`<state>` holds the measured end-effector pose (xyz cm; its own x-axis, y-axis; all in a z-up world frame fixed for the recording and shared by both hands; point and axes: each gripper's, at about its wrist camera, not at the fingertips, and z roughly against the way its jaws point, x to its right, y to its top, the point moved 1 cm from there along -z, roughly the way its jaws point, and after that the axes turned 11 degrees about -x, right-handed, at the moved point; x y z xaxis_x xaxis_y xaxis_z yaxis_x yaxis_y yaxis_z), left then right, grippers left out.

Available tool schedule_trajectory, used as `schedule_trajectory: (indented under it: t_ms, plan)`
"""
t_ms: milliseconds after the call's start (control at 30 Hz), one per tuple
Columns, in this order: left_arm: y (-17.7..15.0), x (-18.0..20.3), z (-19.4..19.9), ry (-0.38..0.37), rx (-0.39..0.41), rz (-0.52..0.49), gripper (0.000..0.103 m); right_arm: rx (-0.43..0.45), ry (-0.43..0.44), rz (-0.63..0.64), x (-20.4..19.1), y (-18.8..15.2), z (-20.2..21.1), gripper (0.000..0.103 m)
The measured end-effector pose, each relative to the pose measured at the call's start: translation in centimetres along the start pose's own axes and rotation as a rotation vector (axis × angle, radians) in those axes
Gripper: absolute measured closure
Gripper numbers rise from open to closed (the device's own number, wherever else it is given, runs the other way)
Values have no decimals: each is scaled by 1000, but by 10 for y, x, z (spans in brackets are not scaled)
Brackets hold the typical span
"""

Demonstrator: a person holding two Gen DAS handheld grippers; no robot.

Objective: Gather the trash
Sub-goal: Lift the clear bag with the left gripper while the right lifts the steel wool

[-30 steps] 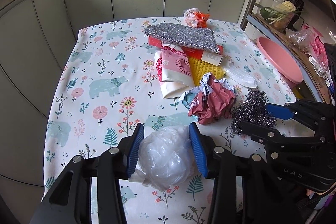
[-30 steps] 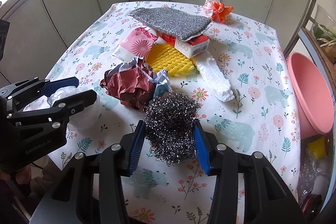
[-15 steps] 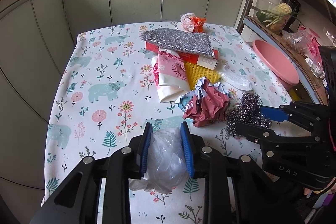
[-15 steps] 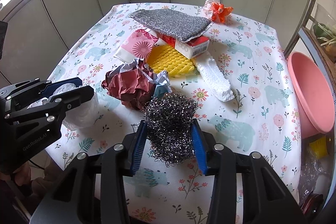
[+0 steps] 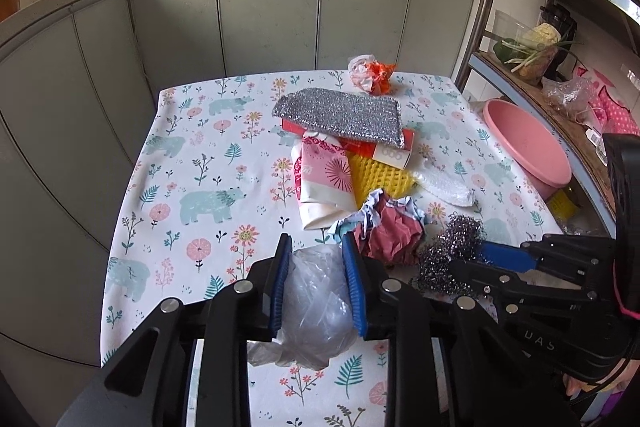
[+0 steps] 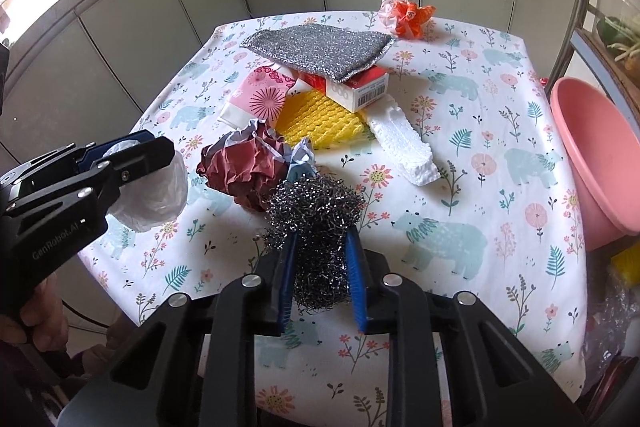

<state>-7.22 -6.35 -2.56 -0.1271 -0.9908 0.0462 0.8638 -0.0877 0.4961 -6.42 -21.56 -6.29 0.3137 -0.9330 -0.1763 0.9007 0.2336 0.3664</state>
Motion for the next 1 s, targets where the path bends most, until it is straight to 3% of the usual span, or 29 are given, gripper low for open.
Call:
schedule_trajectory:
  t_ms: [1000]
  plan:
    - [5, -6, 7, 83, 14, 74, 78, 27, -2, 8, -6, 0, 14, 82]
